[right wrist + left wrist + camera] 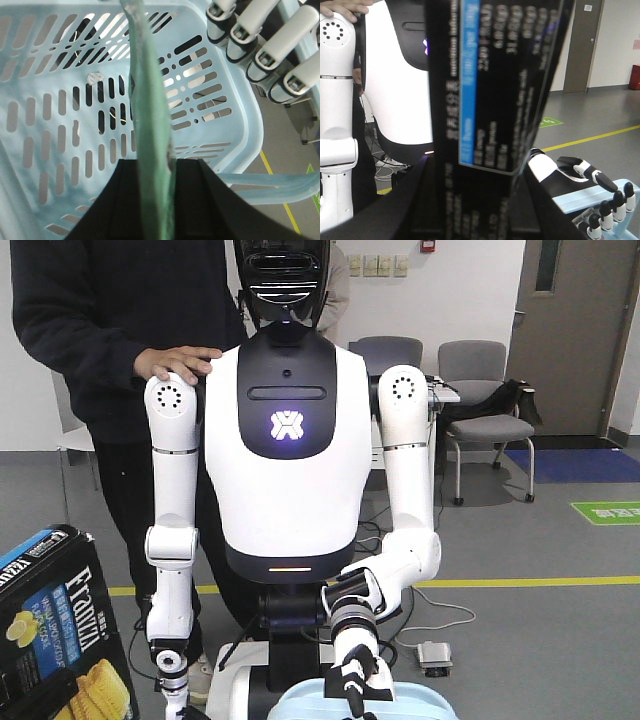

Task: Pick snacks and fruit into basket
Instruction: 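Open the right gripper to drop the goji bag into the basket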

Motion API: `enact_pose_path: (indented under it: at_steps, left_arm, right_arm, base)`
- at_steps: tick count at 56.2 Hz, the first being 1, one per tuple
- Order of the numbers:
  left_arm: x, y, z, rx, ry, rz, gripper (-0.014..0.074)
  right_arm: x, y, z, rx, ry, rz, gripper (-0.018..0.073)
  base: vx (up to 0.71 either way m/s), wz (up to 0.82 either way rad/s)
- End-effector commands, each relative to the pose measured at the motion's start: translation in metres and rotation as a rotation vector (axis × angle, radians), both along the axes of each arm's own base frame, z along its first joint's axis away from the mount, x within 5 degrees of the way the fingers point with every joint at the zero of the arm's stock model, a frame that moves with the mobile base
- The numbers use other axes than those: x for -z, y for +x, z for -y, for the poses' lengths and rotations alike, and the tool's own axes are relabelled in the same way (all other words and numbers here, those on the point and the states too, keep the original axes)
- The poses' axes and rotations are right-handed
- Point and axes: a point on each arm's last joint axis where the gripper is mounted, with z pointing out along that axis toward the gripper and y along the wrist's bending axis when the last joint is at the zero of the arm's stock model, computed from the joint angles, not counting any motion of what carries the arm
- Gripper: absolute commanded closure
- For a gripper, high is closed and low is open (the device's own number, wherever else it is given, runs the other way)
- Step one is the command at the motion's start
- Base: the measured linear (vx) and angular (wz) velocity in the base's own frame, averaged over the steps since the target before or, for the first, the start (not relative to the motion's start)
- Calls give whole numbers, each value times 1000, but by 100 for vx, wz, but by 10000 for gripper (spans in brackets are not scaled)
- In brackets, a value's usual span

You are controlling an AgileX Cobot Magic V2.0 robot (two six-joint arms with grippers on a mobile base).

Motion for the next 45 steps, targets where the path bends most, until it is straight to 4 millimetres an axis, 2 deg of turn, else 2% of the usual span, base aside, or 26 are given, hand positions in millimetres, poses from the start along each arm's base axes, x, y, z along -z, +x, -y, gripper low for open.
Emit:
enact_pose_path:
  at_steps: [1, 14, 33, 45]
  left_arm:
    - [-19, 0, 1, 24, -73, 107, 594]
    - [-20, -1, 2, 32, -78, 119, 594]
    - [-22, -2, 2, 42, -84, 134, 594]
    - [-22, -2, 2, 42, -84, 134, 594]
  right_arm:
    - [-19, 7, -3, -32, 0, 120, 542]
    - [-19, 7, -3, -28, 3, 120, 432]
    - [-22, 10, 0, 14, -8, 165, 144]
    - [-23, 10, 1, 36, 11, 168, 36]
  base:
    - [0, 0]
    - [0, 0]
    - [0, 0]
    - [0, 0]
